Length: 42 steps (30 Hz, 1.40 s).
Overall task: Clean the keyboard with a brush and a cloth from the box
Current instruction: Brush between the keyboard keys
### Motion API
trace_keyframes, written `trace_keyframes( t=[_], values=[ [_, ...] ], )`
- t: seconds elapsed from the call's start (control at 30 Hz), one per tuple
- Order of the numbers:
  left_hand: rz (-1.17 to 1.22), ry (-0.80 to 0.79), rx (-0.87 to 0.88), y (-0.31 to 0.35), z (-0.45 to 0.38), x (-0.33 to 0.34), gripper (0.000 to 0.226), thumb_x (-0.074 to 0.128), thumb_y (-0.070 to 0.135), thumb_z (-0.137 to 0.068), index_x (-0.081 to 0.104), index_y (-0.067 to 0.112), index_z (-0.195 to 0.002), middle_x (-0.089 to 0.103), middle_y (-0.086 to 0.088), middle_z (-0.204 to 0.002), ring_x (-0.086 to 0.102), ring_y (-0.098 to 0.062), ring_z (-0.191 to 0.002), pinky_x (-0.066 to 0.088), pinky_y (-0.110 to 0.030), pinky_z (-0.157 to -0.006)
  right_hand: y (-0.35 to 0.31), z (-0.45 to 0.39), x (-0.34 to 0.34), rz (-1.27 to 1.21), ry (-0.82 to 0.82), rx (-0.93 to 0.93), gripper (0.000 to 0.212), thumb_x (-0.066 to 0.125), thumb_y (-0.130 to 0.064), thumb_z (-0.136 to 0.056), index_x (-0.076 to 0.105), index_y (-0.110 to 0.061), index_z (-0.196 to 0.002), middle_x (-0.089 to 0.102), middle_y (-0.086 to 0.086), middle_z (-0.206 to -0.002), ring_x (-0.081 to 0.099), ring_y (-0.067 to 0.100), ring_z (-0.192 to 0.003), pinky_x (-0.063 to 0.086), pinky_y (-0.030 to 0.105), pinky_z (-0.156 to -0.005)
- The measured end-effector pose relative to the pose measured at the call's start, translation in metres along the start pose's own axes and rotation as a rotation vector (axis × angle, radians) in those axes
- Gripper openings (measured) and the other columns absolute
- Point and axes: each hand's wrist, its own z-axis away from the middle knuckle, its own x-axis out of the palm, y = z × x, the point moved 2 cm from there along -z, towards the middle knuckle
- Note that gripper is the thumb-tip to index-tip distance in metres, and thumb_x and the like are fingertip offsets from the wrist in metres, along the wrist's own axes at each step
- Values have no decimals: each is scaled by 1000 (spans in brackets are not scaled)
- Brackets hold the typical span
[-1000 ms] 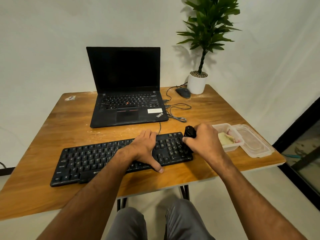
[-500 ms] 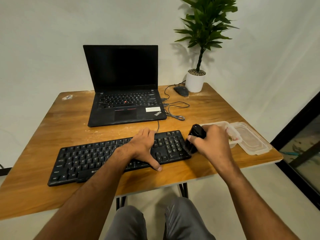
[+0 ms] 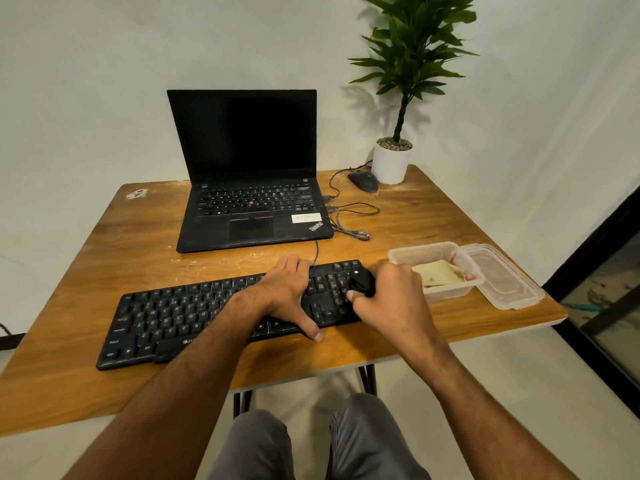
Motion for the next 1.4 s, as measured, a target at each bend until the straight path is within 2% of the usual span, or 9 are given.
trace_keyframes(
  t=[0.23, 0.37, 0.5, 0.73, 0.9, 1.0, 1.1, 1.23, 1.4],
  values=[
    [15, -8, -5, 1, 0, 0, 135, 91, 74, -51, 27, 17, -155, 33, -2, -138, 33, -18, -128, 39, -38, -115, -1, -16, -4, -170, -59, 76, 22, 82, -34, -72, 77, -17, -86, 72, -4, -73, 68, 13, -72, 56, 28, -64],
    [17, -2, 2, 1, 0, 0, 134, 91, 75, -50, 28, 17, -153, 34, -1, -137, 33, -18, -127, 39, -39, -115, 0, -17, -11, -24, -149, 41, 16, 81, -28, -73, 75, -20, -85, 67, -8, -72, 62, 8, -69, 38, 14, -51],
    [19, 0, 6, -1, 1, 0, 134, 91, 74, -50, 28, 16, -153, 34, -1, -136, 33, -17, -126, 39, -40, -116, 6, -29, -27, 85, -91, 7, 13, 80, -24, -73, 76, -19, -84, 67, -7, -73, 59, 10, -71, 32, 14, -51],
    [-5, 0, 4, 1, 0, -1, 131, 90, 76, -50, 32, 17, -151, 34, -2, -134, 33, -18, -124, 40, -38, -113, -12, -27, -2, -37, -233, 9, 25, 86, -36, -67, 77, -20, -84, 71, -4, -74, 66, 12, -73, 50, 25, -59],
    [22, 8, 7, 0, 1, 1, 133, 91, 75, -50, 29, 17, -152, 34, -1, -136, 33, -18, -126, 39, -37, -114, 5, -41, -6, -31, -164, 128, 29, 87, -35, -71, 77, -20, -93, 74, -3, -85, 65, 11, -80, 43, 21, -58],
    [29, 11, 7, -1, 1, 1, 131, 92, 74, -49, 31, 17, -151, 34, -1, -134, 33, -17, -124, 40, -37, -112, 11, -46, -16, 39, -20, 95, 23, 84, -32, -72, 77, -18, -88, 73, -3, -81, 63, 12, -76, 38, 20, -55],
    [17, 8, 9, -1, 0, 0, 132, 91, 75, -50, 30, 17, -151, 33, -1, -134, 33, -17, -124, 39, -37, -113, 4, -41, -8, 55, -17, 48, 20, 83, -31, -72, 76, -16, -84, 71, -2, -79, 63, 12, -74, 37, 19, -54],
    [-6, 13, 12, 0, 1, 1, 133, 90, 76, -50, 30, 16, -152, 34, -2, -133, 33, -18, -123, 40, -38, -113, 0, -45, -6, 54, -89, 68, 22, 83, -33, -71, 75, -14, -81, 68, -1, -74, 62, 11, -70, 42, 20, -50],
    [1, 9, 8, 0, 2, 1, 133, 90, 76, -50, 29, 16, -152, 34, -2, -134, 33, -18, -124, 39, -38, -113, 9, -56, -6, 3, -50, 180, 26, 82, -34, -73, 73, -10, -81, 68, 0, -72, 66, 15, -68, 55, 32, -54]
  ],
)
